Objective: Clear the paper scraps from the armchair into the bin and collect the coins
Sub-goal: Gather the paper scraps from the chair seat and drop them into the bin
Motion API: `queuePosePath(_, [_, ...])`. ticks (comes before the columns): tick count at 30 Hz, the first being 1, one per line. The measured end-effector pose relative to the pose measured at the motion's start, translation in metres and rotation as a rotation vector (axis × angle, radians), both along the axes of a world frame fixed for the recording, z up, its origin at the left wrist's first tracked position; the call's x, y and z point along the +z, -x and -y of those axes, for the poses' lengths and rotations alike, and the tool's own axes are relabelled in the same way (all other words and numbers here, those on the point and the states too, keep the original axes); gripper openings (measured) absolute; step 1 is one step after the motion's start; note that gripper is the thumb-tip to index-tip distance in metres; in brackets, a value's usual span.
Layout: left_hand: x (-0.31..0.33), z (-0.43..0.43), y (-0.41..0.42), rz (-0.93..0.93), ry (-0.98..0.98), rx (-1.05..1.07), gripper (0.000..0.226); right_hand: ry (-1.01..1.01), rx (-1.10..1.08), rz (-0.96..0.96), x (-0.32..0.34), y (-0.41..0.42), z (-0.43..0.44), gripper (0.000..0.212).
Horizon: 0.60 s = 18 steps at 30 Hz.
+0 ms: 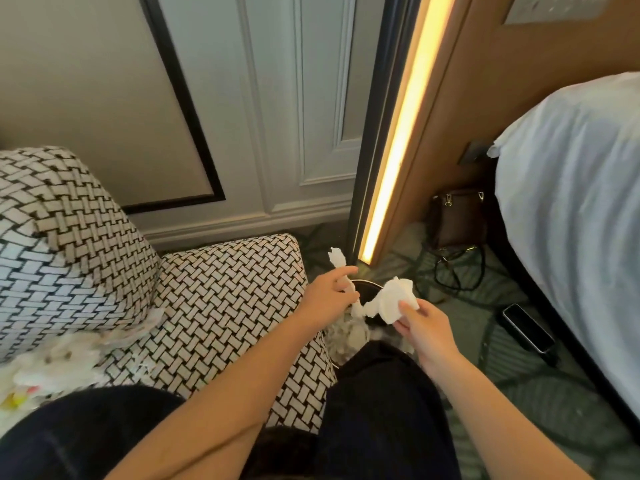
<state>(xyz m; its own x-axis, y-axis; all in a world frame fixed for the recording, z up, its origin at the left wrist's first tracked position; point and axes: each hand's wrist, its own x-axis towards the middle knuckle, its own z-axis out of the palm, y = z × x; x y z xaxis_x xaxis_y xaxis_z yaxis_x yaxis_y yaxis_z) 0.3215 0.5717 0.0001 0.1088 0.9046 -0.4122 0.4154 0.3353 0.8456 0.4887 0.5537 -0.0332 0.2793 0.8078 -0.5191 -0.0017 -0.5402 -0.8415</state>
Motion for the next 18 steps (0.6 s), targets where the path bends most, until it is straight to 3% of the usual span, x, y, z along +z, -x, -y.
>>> queuePosePath(3, [0.004,-0.001,0.0,0.0,-0.032,-0.01,0.051,0.009,0.101,0.016,0.004,0.006,-0.009,0.038])
queuePosePath(9, [0.014,0.003,0.006,-0.003,-0.037,-0.014,0.046,0.119,0.43,0.247,0.005,0.008,-0.014,0.059])
queuePosePath(18, [0.039,0.027,0.023,-0.091,-0.026,-0.084,0.035,0.01,0.549,0.465,0.042,0.014,0.01,0.047])
